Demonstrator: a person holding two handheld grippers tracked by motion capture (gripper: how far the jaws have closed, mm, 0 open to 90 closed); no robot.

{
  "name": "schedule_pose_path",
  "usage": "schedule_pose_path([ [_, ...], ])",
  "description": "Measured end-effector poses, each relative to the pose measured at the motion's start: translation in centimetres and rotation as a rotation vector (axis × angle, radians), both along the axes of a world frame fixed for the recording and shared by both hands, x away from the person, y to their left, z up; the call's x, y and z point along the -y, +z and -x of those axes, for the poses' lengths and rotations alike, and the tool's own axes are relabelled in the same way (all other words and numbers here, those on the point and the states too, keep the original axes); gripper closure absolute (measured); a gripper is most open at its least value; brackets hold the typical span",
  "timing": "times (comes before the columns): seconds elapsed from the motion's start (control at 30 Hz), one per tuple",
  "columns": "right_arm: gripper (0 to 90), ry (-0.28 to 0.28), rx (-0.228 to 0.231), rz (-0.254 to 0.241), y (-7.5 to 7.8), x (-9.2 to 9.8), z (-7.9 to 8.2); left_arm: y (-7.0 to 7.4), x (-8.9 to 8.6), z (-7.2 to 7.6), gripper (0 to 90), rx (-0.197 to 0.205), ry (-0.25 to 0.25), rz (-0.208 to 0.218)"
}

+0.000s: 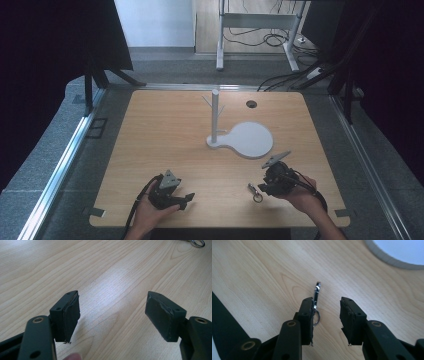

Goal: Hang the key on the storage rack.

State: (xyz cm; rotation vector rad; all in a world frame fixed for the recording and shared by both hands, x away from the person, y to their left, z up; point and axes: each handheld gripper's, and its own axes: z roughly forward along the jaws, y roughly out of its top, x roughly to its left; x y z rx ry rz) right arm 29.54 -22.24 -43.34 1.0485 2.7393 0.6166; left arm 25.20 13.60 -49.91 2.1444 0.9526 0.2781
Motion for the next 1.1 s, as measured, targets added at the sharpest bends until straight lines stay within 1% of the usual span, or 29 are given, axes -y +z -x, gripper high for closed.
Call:
schedule_pose_path([
  [0.03, 65.6, 0.004, -0.014, 0.025, -0.3, -0.6, 0.0, 0.1, 0.0, 0.0, 28.4, 0.001, -0.001, 0.000],
  [0.07, 65.6, 0.004, -0.014, 0.025, -0.3, -0.6, 0.0, 0.1, 0.0, 0.0, 28.4, 0.001, -0.001, 0.000],
  [0.1, 66.0, 0.008, -0.025, 0.033, -0.5, -0.9, -0.1, 0.1, 0.0, 0.0, 28.4, 0.002, -0.001, 0.002],
  [0.2, 66.7, 0.017, -0.037, 0.051, -0.9, -1.5, -0.3, 0.1, -0.1, 0.0, 28.4, 0.002, -0.002, 0.001],
  [0.27, 67.8, 0.016, -0.048, 0.063, -1.5, -1.9, -0.5, 0.0, -0.1, 0.0, 28.4, -0.001, -0.002, -0.002],
  [0.37, 68.3, 0.019, -0.060, 0.072, -1.9, -2.1, -0.6, 0.0, -0.1, 0.0, 28.4, -0.001, -0.003, -0.001],
  [0.4, 68.4, 0.016, -0.060, 0.084, -2.2, -2.2, -0.7, 0.0, -0.1, 0.0, 28.4, -0.002, -0.003, -0.002],
  [0.53, 68.4, 0.015, -0.056, 0.104, -2.5, -2.4, -0.8, 0.0, 0.0, 0.0, 28.4, -0.002, -0.004, -0.004],
  [0.77, 69.0, 0.018, -0.071, 0.100, -2.7, -2.6, -1.0, -0.2, 0.1, 0.0, 28.4, -0.006, -0.006, -0.009],
  [0.83, 69.2, 0.023, -0.072, 0.104, -3.0, -2.8, -1.0, -0.2, 0.1, 0.0, 28.5, -0.008, -0.010, -0.010],
  [0.87, 70.9, 0.030, -0.074, 0.111, -3.2, -2.9, -1.0, -0.2, 0.2, 0.0, 28.5, -0.011, -0.013, -0.011],
  [0.97, 71.3, 0.033, -0.086, 0.112, -3.5, -3.0, -1.1, -0.3, 0.2, -0.1, 28.5, -0.012, -0.014, -0.014],
  [1.1, 71.9, 0.036, -0.090, 0.120, -3.9, -3.1, -1.2, -0.3, 0.2, -0.1, 28.5, -0.013, -0.015, -0.014],
])
